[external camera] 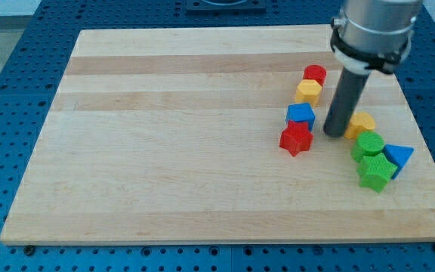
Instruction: Separate the blue cube from red star
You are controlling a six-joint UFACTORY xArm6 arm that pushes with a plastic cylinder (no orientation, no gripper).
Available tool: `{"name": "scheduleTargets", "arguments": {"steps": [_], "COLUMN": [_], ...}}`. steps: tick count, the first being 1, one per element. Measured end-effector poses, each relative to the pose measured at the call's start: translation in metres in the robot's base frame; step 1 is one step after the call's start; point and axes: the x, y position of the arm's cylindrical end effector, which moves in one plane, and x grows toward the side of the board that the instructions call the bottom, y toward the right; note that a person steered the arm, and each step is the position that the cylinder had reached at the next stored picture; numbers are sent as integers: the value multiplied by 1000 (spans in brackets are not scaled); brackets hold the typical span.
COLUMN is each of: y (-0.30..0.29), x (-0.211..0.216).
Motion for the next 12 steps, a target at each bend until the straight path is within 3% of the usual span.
{"name": "scheduleTargets", "arguments": {"steps": [1, 5, 9, 12], "y": [-4, -21, -98, -60], "x": [34, -4, -50, -16]}}
